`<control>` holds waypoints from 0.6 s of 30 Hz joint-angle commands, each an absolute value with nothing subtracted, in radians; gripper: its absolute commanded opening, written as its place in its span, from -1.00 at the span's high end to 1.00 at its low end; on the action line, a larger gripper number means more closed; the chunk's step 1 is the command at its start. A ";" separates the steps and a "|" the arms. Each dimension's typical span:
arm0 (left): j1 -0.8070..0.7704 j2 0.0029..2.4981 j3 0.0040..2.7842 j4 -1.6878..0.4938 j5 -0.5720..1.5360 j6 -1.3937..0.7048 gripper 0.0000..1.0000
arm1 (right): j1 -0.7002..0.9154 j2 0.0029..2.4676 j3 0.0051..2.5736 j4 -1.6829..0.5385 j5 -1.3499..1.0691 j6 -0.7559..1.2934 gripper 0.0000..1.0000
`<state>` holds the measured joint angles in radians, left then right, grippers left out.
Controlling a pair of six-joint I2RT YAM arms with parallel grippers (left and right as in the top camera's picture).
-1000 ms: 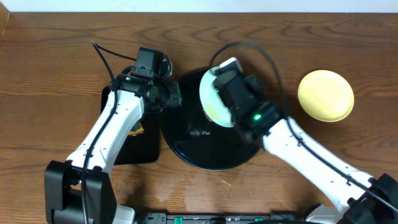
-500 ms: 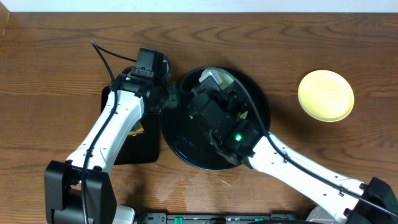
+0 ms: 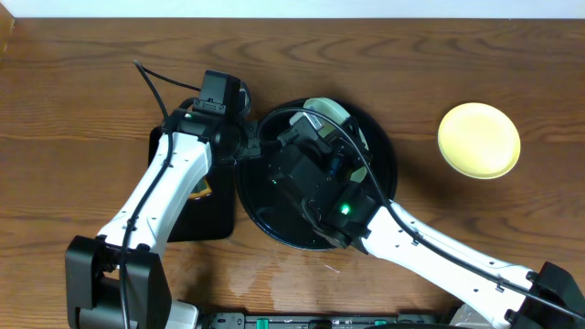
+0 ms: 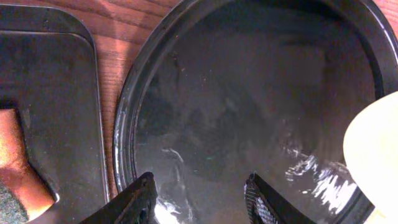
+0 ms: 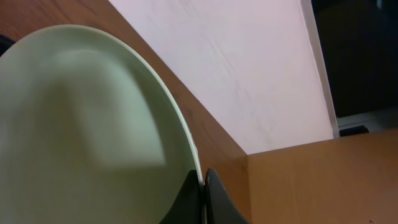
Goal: Clean dirty plates on tray and stack at the side
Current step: 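Carry the pale green plate right and stack it on the yellow plate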
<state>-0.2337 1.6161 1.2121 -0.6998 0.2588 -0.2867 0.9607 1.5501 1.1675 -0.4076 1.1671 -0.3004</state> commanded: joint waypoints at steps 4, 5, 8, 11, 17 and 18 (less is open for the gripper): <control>-0.234 1.622 1.198 -0.702 0.249 -0.273 0.03 | 0.970 1.522 1.176 -0.399 1.208 -0.309 0.98; -0.234 1.622 1.198 -0.702 0.249 -0.273 0.03 | 0.969 1.522 1.176 -0.398 1.208 -0.308 0.98; -0.234 1.622 1.198 -0.702 0.249 -0.273 0.03 | 0.968 1.522 1.176 -0.392 1.208 -0.308 0.98; -0.234 1.622 1.198 -0.703 0.249 -0.274 0.03 | 0.968 1.522 1.176 -0.390 1.208 -0.308 0.98; -0.234 1.622 1.198 -0.703 0.249 -0.273 0.03 | 0.960 1.522 1.176 -0.376 1.192 -0.290 0.98; -0.234 1.622 1.198 -0.703 0.249 -0.274 0.03 | 0.954 1.522 1.176 -0.376 1.183 -0.272 0.98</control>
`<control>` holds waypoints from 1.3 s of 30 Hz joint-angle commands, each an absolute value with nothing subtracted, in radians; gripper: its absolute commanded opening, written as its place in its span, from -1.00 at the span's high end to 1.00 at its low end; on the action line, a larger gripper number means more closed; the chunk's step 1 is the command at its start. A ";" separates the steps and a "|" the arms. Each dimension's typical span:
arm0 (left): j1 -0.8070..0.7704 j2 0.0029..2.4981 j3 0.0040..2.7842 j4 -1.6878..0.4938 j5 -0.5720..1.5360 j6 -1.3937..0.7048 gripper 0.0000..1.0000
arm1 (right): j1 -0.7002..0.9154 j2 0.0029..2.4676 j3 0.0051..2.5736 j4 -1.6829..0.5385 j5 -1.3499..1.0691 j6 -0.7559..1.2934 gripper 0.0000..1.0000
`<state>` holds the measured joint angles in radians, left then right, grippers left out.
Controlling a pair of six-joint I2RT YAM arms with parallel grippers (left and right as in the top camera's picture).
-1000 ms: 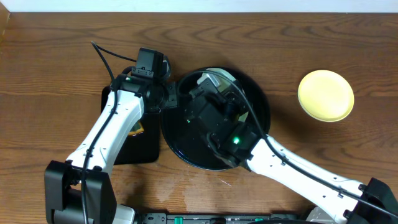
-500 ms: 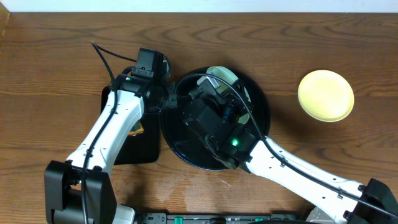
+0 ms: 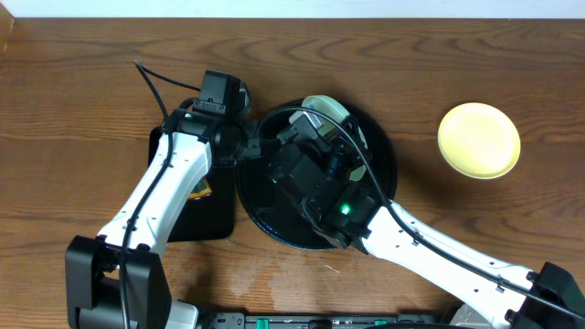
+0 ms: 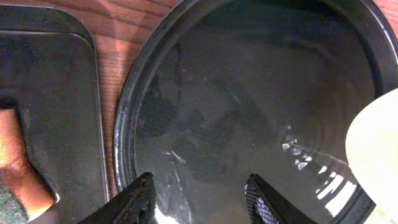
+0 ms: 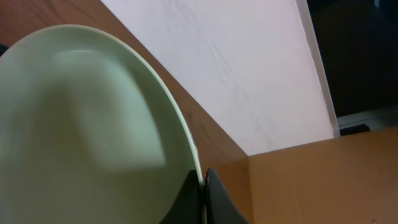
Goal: Clean dirty plates on tray and stack at the side
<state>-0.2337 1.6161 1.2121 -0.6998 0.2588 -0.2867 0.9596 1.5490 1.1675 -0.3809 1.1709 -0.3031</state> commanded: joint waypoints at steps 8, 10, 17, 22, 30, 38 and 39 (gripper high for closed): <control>-0.234 1.622 1.198 -0.704 0.249 -0.274 0.03 | 0.798 1.520 1.176 -0.450 0.888 -0.033 0.98; -0.234 1.622 1.198 -0.703 0.249 -0.274 0.03 | 0.741 1.510 1.177 -0.490 0.786 0.049 0.99; -0.234 1.622 1.198 -0.703 0.249 -0.274 0.03 | 0.393 1.441 1.179 -0.604 0.199 0.241 0.98; -0.234 1.622 1.198 -0.704 0.249 -0.274 0.02 | 0.081 1.446 1.179 -0.620 -0.175 0.311 0.98; -0.234 1.622 1.198 -0.703 0.249 -0.274 0.02 | -0.374 1.558 1.177 -0.650 -0.266 0.439 0.98; -0.234 1.622 1.198 -0.703 0.249 -0.274 0.01 | -0.485 1.722 1.176 -0.626 -0.266 0.446 0.98; -0.234 1.622 1.198 -0.703 0.249 -0.274 0.02 | -0.484 1.736 1.176 -0.620 -0.266 0.433 0.97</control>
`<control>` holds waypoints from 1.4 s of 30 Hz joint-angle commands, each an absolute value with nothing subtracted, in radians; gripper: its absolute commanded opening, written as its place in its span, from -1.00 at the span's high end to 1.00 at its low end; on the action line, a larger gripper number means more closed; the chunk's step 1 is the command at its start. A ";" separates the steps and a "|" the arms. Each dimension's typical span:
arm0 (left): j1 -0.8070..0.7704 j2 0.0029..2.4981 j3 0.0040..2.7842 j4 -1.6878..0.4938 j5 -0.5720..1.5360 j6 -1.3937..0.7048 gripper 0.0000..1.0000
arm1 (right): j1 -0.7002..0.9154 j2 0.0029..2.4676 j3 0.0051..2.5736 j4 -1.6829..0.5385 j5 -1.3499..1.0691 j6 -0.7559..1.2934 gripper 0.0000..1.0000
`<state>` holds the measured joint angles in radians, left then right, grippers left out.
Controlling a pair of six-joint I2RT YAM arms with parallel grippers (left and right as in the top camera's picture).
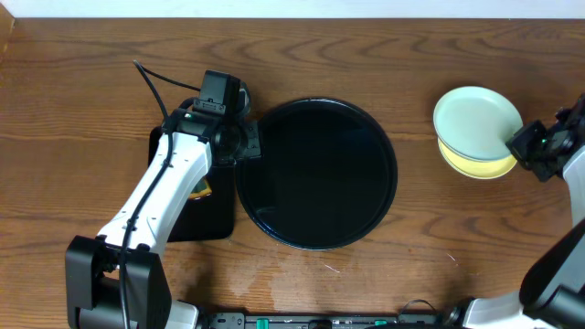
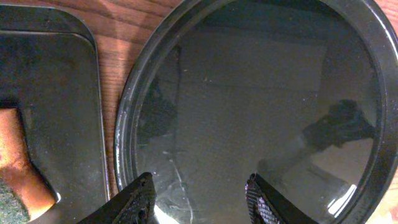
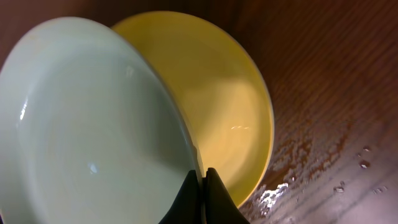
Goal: Clean dirty plates on tray and stack at the side
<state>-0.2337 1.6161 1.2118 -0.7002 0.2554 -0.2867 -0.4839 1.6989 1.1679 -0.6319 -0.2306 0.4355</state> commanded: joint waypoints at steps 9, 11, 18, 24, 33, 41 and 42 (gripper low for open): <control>-0.234 1.622 1.198 -0.707 0.249 -0.274 0.01 | -0.483 1.694 1.176 -0.614 -0.189 0.433 0.08; -0.234 1.622 1.198 -0.706 0.249 -0.274 0.01 | -0.472 1.642 1.176 -0.624 -0.191 0.429 -0.07; -0.234 1.622 1.198 -0.706 0.249 -0.274 0.01 | -0.348 1.469 1.176 -0.633 -0.345 0.351 -0.10; -0.234 1.617 1.199 -0.710 0.250 -0.274 0.01 | -0.122 1.414 1.176 -0.663 -0.352 0.242 -0.08; -0.196 1.485 1.224 -0.797 0.249 -0.273 0.01 | 0.155 1.459 1.176 -0.711 -0.341 0.039 -0.03; -0.078 1.312 1.224 -0.862 0.249 -0.273 0.00 | 0.255 1.459 1.176 -0.706 -0.341 -0.009 -0.05; -0.067 1.297 1.224 -0.870 0.249 -0.273 0.00 | 0.261 1.459 1.176 -0.705 -0.341 -0.009 -0.06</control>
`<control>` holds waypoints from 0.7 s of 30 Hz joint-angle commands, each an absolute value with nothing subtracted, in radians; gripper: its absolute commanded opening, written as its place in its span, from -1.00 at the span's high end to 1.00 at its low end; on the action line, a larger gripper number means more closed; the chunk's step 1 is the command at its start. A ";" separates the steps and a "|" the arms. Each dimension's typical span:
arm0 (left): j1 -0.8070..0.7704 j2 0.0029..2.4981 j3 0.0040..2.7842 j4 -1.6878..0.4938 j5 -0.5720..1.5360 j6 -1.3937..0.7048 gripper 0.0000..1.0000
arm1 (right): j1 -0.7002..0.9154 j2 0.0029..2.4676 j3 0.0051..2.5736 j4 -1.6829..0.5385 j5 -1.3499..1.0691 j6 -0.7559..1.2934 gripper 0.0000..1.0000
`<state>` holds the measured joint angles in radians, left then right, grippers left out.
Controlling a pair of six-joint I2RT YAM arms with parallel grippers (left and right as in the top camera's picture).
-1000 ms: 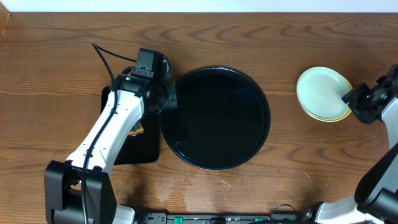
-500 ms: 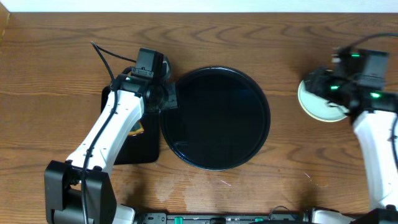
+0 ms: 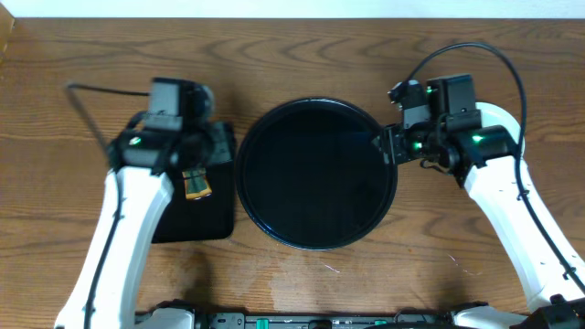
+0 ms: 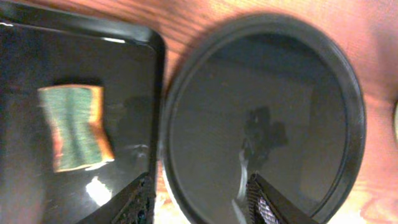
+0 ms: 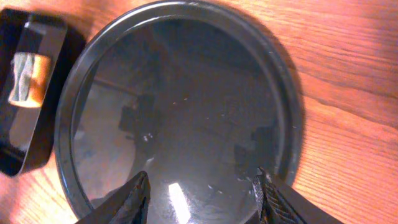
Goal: Clean dirty plates on tray and stack at the side
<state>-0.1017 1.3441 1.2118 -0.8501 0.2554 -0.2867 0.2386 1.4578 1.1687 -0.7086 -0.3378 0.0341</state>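
Observation:
The round black tray [image 3: 315,174] lies mid-table with nothing on it, wet and shiny in both wrist views [image 5: 180,112]. My right gripper [image 3: 385,146] hovers open over its right rim, jaws wide apart and empty [image 5: 204,199]. My left gripper [image 3: 221,146] hangs open above the gap between the round tray [image 4: 261,124] and the square tray, also empty [image 4: 202,202]. No plate shows in the overhead view, where my right arm covers the spot at the right. A pale sliver at the right edge of the left wrist view cannot be identified.
A square black tray [image 3: 187,224] sits left of the round one, holding a green and orange sponge [image 3: 195,185], [image 4: 74,124], [image 5: 28,81]. A black cable loops above the right arm [image 3: 475,55]. Bare wooden table [image 3: 302,55] surrounds the trays.
My right gripper has let go of the pale green plate and now stands open over the round tray's right rim. My left gripper sits higher and further left, still open.
My right gripper held the pale green plate by its rim, tilted over the round tray, at the two oldest moments. Then it held the plate over the yellow plate at the right. Now it is open and empty by the tray, and the left arm has drawn back.

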 commanded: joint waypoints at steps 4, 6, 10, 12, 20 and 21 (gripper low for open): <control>-0.039 1.251 1.224 -0.907 0.247 -0.273 0.00 | 0.270 1.459 1.176 -0.703 -0.341 -0.009 -0.14; -0.035 1.238 1.224 -0.921 0.219 -0.273 0.00 | 0.270 1.459 1.176 -0.704 -0.341 -0.009 -0.25; -0.035 1.227 1.224 -0.978 0.088 -0.273 0.00 | 0.270 1.459 1.176 -0.696 -0.360 -0.008 -0.48; -0.035 1.228 1.223 -1.000 0.056 -0.273 0.00 | 0.270 1.459 1.176 -0.696 -0.384 -0.008 -0.65; -0.035 1.229 1.219 -1.009 0.048 -0.274 0.00 | 0.270 1.459 1.176 -0.696 -0.394 -0.007 -0.98; -0.035 1.229 1.219 -1.008 0.048 -0.274 0.00 | 0.270 1.459 1.176 -0.696 -0.394 -0.008 -0.99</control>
